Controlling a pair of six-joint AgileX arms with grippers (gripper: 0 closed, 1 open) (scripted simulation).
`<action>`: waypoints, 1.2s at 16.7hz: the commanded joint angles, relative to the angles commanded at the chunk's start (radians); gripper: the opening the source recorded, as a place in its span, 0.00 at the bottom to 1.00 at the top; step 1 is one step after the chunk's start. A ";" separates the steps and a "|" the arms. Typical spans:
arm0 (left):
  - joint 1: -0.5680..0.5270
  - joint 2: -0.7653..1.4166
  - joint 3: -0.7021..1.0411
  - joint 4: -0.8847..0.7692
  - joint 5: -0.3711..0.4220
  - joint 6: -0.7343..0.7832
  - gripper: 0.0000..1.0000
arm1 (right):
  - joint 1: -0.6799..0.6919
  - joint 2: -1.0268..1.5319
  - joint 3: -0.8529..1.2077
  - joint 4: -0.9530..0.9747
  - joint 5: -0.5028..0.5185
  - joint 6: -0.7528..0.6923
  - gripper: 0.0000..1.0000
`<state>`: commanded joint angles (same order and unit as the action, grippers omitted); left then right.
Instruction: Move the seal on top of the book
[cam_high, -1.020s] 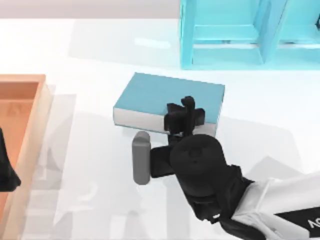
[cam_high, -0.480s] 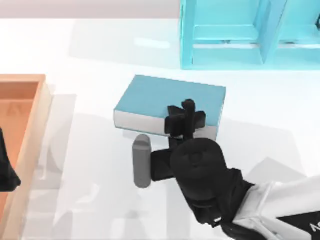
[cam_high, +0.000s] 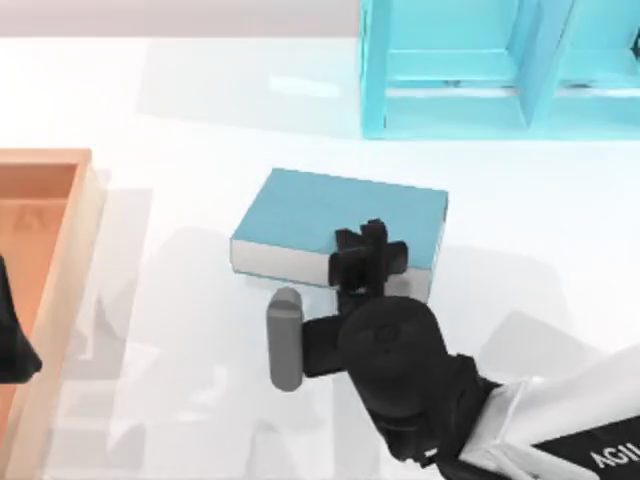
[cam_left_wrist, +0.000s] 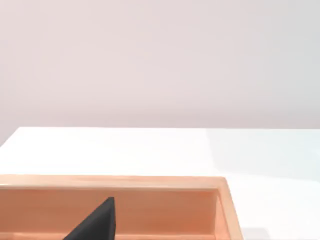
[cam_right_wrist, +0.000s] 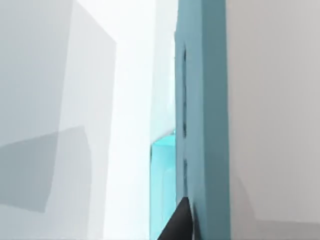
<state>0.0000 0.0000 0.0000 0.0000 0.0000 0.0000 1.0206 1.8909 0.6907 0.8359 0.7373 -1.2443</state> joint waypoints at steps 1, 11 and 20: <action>0.000 0.000 0.000 0.000 0.000 0.000 1.00 | -0.001 0.015 -0.004 0.021 0.000 0.001 0.00; 0.000 0.000 0.000 0.000 0.000 0.000 1.00 | -0.002 0.033 -0.007 0.047 0.001 0.003 0.38; 0.000 0.000 0.000 0.000 0.000 0.000 1.00 | -0.002 0.033 -0.007 0.047 0.001 0.003 1.00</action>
<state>0.0000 0.0000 0.0000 0.0000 0.0000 0.0000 1.0191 1.9235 0.6837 0.8830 0.7379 -1.2416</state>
